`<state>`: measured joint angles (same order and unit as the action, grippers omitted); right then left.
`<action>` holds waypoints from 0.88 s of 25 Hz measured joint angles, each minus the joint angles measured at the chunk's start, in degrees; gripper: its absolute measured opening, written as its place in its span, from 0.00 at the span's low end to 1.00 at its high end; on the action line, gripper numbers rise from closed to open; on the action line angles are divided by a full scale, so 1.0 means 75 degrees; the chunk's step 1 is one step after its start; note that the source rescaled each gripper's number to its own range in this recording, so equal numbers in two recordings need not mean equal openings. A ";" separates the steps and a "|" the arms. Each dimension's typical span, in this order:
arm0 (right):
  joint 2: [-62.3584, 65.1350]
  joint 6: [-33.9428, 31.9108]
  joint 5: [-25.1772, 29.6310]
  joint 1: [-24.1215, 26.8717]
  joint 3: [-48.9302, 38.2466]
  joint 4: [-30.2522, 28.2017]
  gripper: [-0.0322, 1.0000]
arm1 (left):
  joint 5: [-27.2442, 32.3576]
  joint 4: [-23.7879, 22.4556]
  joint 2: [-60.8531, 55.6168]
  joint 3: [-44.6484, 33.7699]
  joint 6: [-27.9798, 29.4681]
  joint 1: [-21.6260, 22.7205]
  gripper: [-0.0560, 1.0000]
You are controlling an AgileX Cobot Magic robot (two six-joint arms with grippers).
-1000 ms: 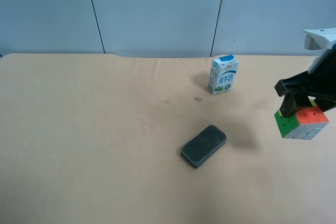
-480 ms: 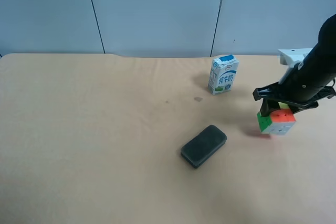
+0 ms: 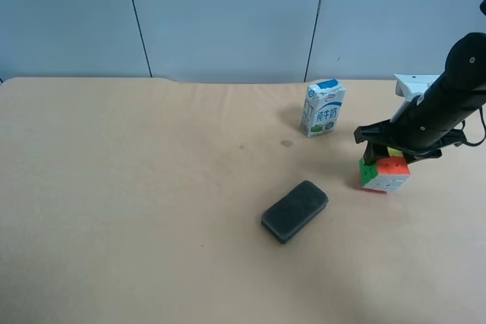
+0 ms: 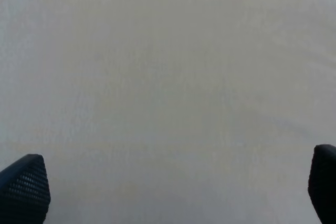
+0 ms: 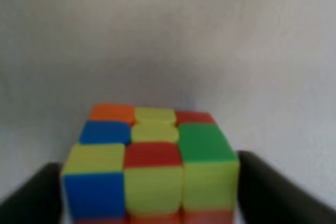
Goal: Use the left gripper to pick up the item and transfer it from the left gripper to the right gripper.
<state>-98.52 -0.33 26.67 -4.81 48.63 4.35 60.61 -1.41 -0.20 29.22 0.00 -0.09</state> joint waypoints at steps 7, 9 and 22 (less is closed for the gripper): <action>0.0466 0.0043 0.0971 0.0000 0.0000 0.0104 0.98 | 0.0000 0.0000 0.0000 0.0000 0.0000 0.0000 1.00; 0.0979 0.0043 0.1425 0.0000 0.0000 0.0104 0.99 | 0.0000 0.0000 0.0000 0.0000 0.0000 0.0000 1.00; 0.6012 0.0301 0.5342 0.0000 0.0000 -0.0095 1.00 | 0.0000 0.0000 0.0000 0.0000 0.0000 0.0000 1.00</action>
<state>-53.43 1.93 66.74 -4.81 48.63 3.64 60.61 -1.41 -0.20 29.22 0.00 -0.09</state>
